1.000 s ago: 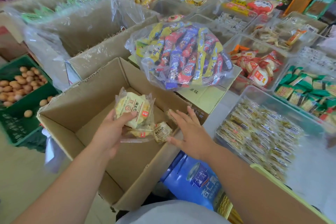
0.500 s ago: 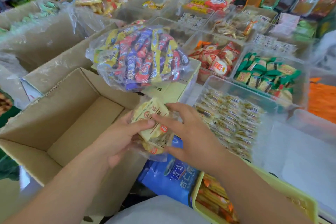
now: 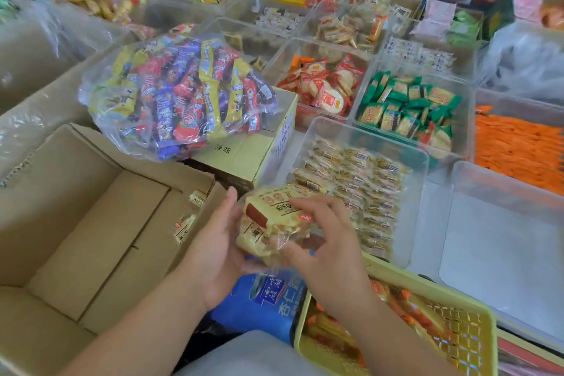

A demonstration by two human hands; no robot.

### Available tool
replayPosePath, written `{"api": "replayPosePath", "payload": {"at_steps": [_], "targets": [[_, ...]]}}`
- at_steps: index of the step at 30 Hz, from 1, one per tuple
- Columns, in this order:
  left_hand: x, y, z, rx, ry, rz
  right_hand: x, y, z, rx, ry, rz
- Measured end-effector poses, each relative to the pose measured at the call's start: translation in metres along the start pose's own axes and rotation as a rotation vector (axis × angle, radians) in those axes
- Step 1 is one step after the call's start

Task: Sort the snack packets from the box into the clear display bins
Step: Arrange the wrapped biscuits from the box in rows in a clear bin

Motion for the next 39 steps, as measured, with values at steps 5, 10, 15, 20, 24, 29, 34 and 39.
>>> {"api": "replayPosePath", "payload": {"at_steps": [5,10,15,20,24,29,34,39], "targets": [[0.004,-0.010,0.009,-0.062,-0.028,0.006,-0.007,-0.019,0.005,-0.060,-0.059,-0.104],[0.001,-0.020,0.017,-0.185,-0.034,-0.036,-0.030,-0.054,0.027,-0.177,0.006,-0.239],[-0.009,-0.028,0.030,-0.226,0.051,-0.115,-0.061,-0.087,0.062,-0.386,-0.335,-0.411],[-0.014,-0.030,0.039,-0.229,0.177,-0.147,-0.083,-0.127,0.090,-0.461,0.220,-0.348],[-0.014,-0.028,0.045,-0.238,0.210,-0.159,-0.100,-0.152,0.058,-0.164,0.621,-0.318],[-0.013,-0.023,0.051,-0.240,0.223,-0.154,-0.112,-0.152,0.007,0.235,0.890,-0.336],[-0.012,-0.017,0.056,-0.248,0.226,-0.148,-0.119,-0.142,-0.013,0.350,0.763,-0.368],[-0.013,-0.011,0.052,-0.228,0.234,-0.146,-0.120,-0.139,-0.010,0.428,0.741,-0.370]]}}
Point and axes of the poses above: each hand's wrist, its own y-axis away from the middle knuckle, its own z-axis out of the back of the hand, x = y × z, the point moved 5 cm from there along -y, towards the middle knuckle
